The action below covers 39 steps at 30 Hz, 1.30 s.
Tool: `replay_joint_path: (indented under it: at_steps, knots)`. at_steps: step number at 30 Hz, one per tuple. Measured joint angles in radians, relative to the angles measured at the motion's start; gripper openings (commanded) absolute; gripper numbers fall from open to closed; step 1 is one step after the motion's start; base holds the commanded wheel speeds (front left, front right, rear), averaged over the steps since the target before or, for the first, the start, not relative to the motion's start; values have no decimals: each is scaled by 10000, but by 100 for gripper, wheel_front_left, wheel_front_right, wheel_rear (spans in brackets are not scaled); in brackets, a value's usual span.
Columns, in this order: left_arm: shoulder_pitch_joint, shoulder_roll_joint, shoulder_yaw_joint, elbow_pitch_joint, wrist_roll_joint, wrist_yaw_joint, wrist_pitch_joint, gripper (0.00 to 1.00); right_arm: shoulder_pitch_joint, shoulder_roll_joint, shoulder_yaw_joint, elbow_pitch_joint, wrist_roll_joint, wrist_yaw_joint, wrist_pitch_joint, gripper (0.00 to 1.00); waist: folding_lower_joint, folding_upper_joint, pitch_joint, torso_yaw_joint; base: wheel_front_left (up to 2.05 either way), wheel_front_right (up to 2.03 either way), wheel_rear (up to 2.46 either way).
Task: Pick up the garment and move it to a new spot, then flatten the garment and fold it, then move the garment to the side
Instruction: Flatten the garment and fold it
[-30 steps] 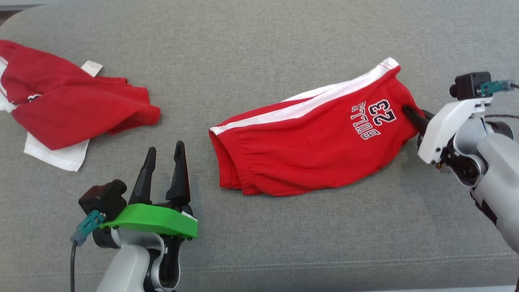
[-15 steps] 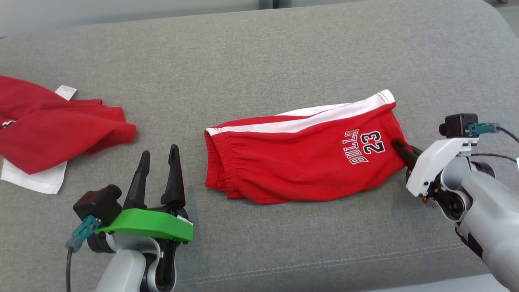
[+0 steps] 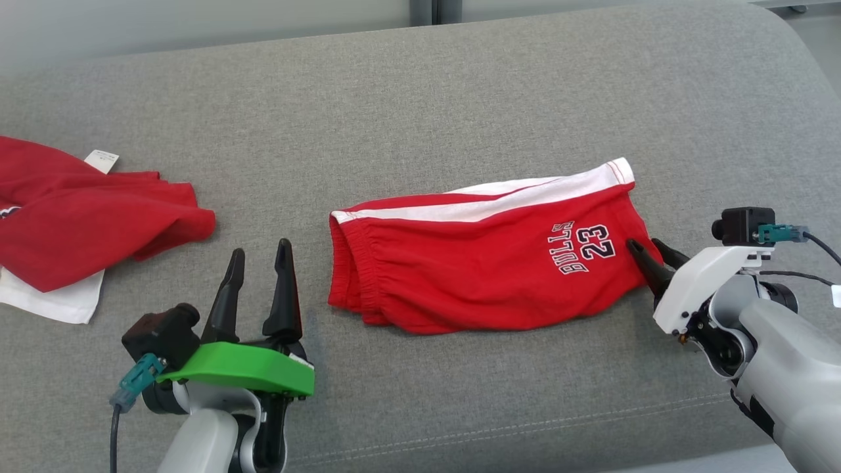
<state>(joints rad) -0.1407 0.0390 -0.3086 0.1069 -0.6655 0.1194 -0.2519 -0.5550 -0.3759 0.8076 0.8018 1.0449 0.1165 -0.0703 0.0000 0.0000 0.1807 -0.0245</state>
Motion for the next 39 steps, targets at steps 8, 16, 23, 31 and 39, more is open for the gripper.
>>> replay_joint_path:
  at_steps: [8,16,23,31,39]
  knots:
    - [136,73,58,6,138,0,0,100,101,31,-42,38,-326,-267,-876,100,0,0,-116,-167,0,0,0]
    - [216,92,119,-12,295,0,0,100,-75,-153,4,-514,-1519,-825,-1856,100,0,0,-349,-445,0,0,0]
    - [515,88,322,-19,742,2,0,100,-130,56,-633,-1839,-2408,-1680,-1845,100,0,0,-641,-748,0,0,0]
    - [917,86,506,-15,1340,2,0,100,385,236,-2376,-3779,-3189,-2199,-1845,100,0,0,-1036,-909,0,0,0]
    - [1413,84,780,-215,1816,15,0,100,2143,449,-2863,-4673,-3801,-2320,-1845,100,0,0,-1502,-951,0,0,0]
